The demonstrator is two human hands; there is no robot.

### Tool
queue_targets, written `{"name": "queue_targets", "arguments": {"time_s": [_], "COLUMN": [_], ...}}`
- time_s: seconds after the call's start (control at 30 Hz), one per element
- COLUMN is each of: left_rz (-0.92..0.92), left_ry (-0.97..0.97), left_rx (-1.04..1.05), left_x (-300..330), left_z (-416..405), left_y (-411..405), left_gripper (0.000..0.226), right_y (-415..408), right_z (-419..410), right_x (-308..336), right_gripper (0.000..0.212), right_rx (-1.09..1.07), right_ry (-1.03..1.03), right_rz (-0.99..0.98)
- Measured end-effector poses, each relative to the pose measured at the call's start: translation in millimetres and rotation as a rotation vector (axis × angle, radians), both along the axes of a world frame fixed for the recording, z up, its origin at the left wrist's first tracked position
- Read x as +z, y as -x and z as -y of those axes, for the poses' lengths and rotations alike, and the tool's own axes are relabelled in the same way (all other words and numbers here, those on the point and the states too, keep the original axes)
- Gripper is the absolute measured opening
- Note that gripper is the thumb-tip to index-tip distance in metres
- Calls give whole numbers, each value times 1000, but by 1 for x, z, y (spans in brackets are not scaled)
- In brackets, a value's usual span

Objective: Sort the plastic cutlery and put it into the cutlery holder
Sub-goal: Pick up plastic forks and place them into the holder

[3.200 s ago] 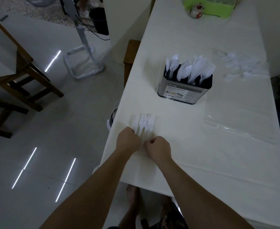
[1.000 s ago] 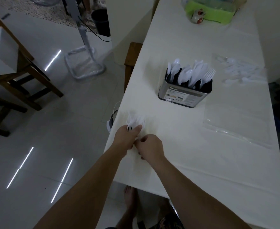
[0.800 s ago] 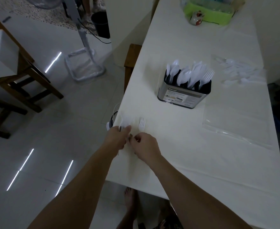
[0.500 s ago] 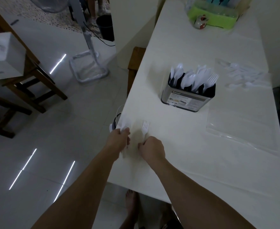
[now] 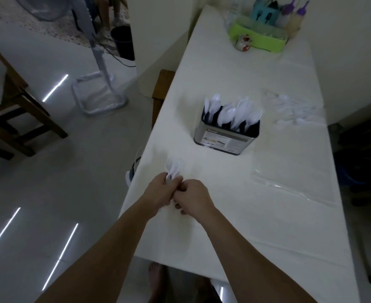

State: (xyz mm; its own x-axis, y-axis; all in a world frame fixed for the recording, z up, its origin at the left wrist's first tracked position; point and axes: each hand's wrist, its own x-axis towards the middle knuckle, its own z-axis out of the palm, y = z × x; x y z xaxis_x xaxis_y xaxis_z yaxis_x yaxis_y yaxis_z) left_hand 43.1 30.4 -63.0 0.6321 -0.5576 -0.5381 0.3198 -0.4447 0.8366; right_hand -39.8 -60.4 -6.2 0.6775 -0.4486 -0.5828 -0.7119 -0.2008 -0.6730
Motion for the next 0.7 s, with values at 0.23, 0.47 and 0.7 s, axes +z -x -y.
{"name": "queue_targets", "arguments": {"time_s": [0.23, 0.47, 0.7], "left_rz": [38, 224, 356], "left_ry": [-28, -94, -143], "left_rx": [-132, -522, -436], "left_x": [14, 33, 38], "left_z": [24, 54, 82], "left_y": [9, 35, 42], "left_gripper": [29, 28, 35], "right_y": [11, 5, 24], "right_z": [49, 89, 105], "right_x": [2, 11, 15], "right_gripper": [43, 42, 22], "right_rx": [-219, -54, -112], "right_ry": [154, 217, 275], "right_rz": [3, 37, 107]}}
